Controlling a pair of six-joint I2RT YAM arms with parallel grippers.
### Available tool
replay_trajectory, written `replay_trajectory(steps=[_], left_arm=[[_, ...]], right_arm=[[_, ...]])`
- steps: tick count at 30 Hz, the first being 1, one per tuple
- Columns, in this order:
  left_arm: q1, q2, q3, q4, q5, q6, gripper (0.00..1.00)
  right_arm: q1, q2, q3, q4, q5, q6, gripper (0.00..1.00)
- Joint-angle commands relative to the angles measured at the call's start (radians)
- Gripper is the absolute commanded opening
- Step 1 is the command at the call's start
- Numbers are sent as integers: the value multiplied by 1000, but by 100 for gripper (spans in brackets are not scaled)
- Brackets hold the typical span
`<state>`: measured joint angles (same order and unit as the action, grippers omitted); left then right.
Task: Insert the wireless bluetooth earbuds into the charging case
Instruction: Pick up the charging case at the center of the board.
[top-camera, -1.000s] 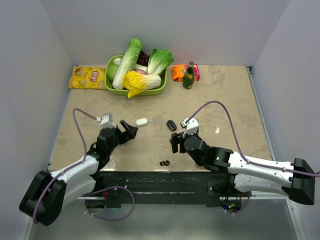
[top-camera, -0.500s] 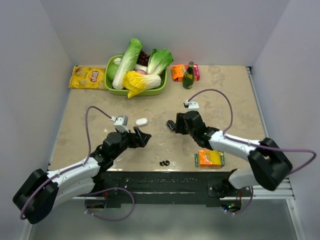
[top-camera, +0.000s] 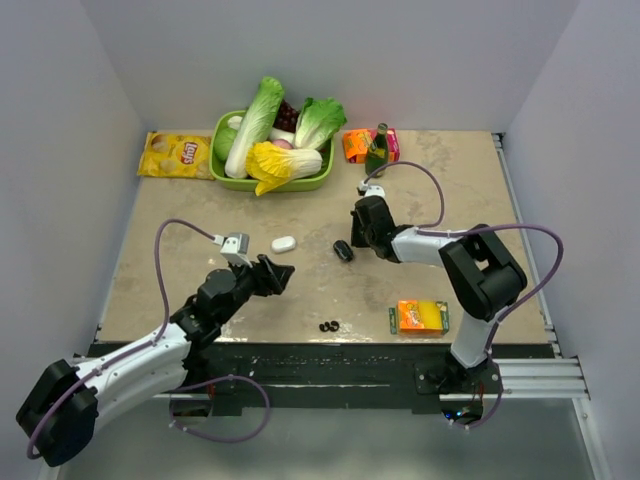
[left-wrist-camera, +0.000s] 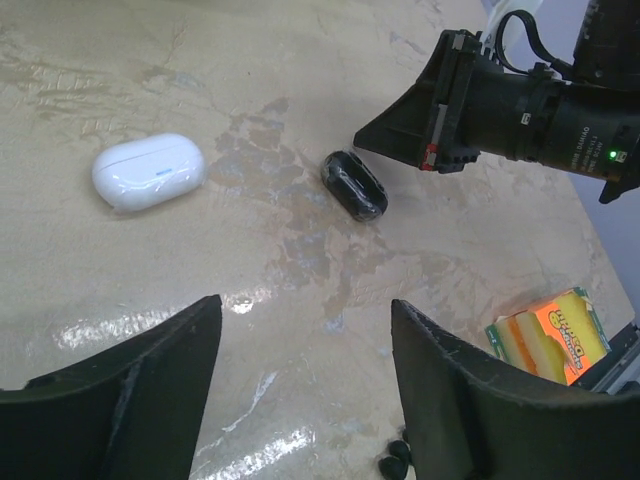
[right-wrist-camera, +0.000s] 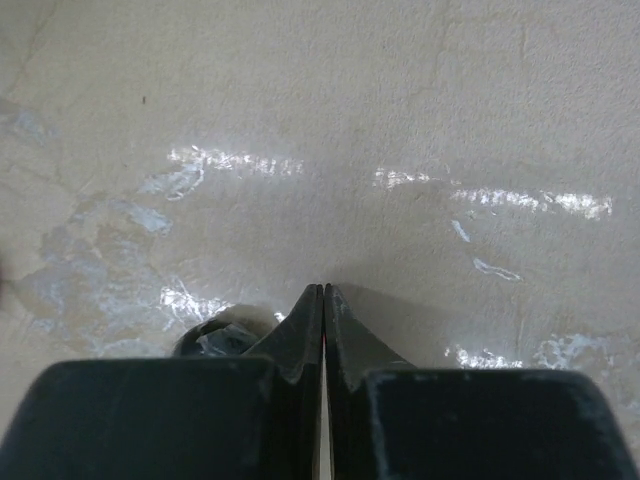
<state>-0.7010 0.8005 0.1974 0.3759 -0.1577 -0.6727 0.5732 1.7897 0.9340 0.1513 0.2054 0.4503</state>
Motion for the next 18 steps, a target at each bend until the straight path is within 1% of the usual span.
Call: replay_trajectory(steps=[1, 3, 7, 18], left_arm=[[-6, -24, -21, 12, -3, 35, 67], [-5, -21, -21, 23, 4, 39, 65], [-5, -3, -16, 31, 12, 45, 64], [-5, 40, -21, 79, 58, 47, 72]], right_arm=[[-12, 30, 58, 21, -58, -36, 0], [-12, 37, 57, 37, -73, -44, 0], [-10, 45, 66, 45, -121, -70, 0], [-10, 68, 54, 77, -268, -108, 0]])
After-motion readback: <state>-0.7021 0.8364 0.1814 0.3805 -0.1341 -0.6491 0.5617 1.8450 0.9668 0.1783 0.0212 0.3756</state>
